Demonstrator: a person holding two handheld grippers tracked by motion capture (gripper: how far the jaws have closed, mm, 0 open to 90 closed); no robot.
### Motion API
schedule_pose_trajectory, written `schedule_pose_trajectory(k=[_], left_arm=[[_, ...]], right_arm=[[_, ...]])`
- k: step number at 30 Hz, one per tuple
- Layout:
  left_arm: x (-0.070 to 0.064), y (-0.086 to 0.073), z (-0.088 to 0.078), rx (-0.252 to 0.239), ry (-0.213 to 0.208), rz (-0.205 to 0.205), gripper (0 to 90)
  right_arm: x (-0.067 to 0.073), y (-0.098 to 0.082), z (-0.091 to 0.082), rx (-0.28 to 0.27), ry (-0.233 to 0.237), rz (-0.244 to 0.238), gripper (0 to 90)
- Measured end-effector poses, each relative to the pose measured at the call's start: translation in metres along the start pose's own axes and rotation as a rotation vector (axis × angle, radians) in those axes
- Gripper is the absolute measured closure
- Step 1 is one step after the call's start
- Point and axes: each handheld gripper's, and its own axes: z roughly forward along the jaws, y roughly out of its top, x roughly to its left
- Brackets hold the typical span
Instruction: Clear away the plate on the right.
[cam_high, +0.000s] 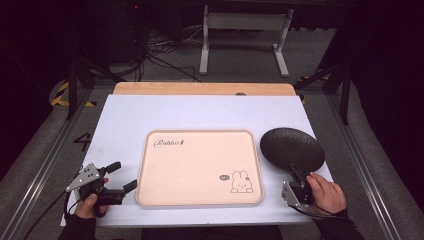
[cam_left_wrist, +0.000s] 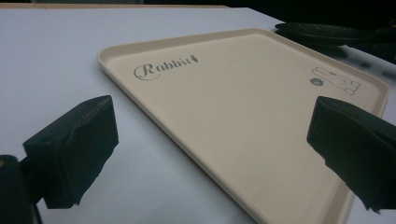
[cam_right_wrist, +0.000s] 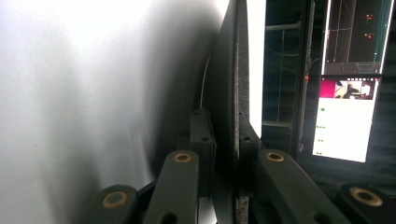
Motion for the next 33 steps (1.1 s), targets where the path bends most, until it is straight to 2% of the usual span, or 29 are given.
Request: schedule_pose_trajectory(k=[6,16,22,33], left_arm=[[0.0,0.0,0.0,-0.001,0.0,0.003,2.6],[0.0,0.0,0.0,0.002,0.0,0.004,2.6],[0.0,0.0,0.0,0.003,0.001,0.004,2.6],[-0.001,0.0,0.0,0.003,0.004,0.001,2.6]], right_arm=[[-0.003,0.002,-0.004,0.001,0.001,-0.016,82.2],[-0.011,0.004,-0.015,-0.014,-0.033,0.001,82.0],[-0.015,0.008,-0.02,-0.019,-0.034,0.003,81.9],[-0.023,0.02,-0.03,-0.05,-0.057,-0.023,81.9]])
